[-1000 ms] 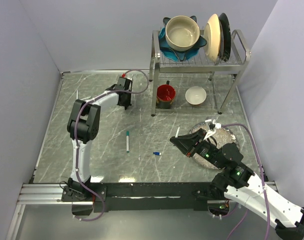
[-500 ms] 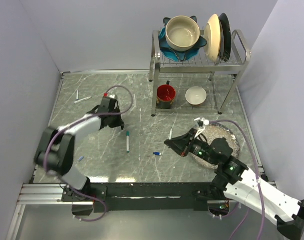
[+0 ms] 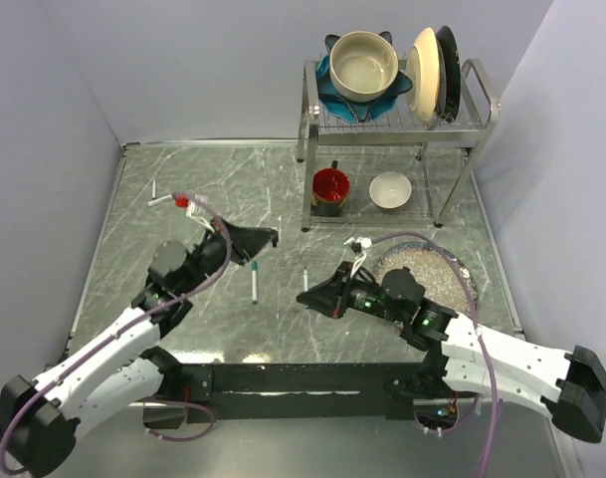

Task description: Insert the pens into the pen caps

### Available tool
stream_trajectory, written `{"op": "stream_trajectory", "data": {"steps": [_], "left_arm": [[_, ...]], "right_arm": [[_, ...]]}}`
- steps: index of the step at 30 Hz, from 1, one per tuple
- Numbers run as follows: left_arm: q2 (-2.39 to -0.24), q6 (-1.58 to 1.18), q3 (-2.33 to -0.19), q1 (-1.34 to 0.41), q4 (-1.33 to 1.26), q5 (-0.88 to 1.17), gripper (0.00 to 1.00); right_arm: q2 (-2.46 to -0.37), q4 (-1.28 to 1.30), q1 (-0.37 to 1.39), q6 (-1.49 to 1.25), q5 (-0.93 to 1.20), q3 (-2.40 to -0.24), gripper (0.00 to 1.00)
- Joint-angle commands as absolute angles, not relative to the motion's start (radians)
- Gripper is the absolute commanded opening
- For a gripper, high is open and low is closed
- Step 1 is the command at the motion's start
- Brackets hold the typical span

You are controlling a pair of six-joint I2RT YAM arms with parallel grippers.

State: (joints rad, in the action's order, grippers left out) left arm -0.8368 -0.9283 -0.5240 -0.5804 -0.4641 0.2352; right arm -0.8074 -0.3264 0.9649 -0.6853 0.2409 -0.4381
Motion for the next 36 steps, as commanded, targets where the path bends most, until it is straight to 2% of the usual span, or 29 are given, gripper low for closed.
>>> {"op": "stream_trajectory", "data": {"steps": [1, 10, 36], "left_arm": [[-0.767, -1.025, -0.456, -0.659, -0.736, 0.183, 0.01], [-0.787, -1.068, -0.411, -0.747, -0.902, 0.170, 0.01], [-0.788, -1.034, -0.410, -0.801, -0.885, 0.156, 0.01]], "right_arm": [[-0.865, -0.520, 1.006, -0.699, 0.233, -0.491, 0.00], [-0.927, -0.617, 1.051, -0.680, 0.212, -0.502, 0.00], [-0.931, -0.588, 1.106, -0.630, 0.173, -0.546, 0.00]]}}
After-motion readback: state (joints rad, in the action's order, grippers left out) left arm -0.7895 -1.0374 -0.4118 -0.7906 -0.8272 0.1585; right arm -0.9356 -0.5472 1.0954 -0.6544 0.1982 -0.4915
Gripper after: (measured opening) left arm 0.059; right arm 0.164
